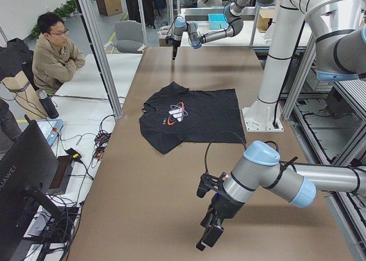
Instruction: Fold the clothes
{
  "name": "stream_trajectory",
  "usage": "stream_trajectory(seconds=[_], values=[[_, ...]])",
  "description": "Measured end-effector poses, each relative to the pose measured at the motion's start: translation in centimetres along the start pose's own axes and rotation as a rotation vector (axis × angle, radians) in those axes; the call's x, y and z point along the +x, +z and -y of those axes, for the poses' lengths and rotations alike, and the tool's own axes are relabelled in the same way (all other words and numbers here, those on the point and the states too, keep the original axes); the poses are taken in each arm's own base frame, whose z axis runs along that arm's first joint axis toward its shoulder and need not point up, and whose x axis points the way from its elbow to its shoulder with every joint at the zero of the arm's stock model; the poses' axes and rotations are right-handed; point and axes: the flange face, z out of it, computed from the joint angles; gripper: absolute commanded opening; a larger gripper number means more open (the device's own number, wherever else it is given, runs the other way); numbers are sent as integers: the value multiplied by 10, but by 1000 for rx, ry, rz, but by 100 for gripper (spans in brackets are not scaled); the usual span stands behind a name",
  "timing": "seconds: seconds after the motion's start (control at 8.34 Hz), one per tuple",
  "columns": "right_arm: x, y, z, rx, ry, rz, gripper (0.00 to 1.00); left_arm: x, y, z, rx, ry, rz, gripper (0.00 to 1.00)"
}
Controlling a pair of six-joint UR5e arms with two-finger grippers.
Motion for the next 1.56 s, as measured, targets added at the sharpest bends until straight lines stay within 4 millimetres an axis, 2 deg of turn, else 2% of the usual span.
stream_trajectory(seconds=[0.12,0.24,0.36,0.6,0.84,1.2,1.56], values=[[-22,23,8,-14,48,13,79,0,0,1,2,0,-1,100],[-40,45,12,-25,77,27,79,0,0,2,4,1,-2,100],[-53,63,13,-32,87,39,76,0,-1,3,5,1,-1,100],[-71,84,6,-52,74,52,75,0,-1,4,6,1,-1,100],[-89,98,-3,-73,51,58,70,0,0,4,6,1,-1,100],[-102,113,-14,-97,31,59,63,0,-1,4,8,1,-1,100],[-115,122,-10,-107,22,60,59,0,-1,3,7,0,0,100]])
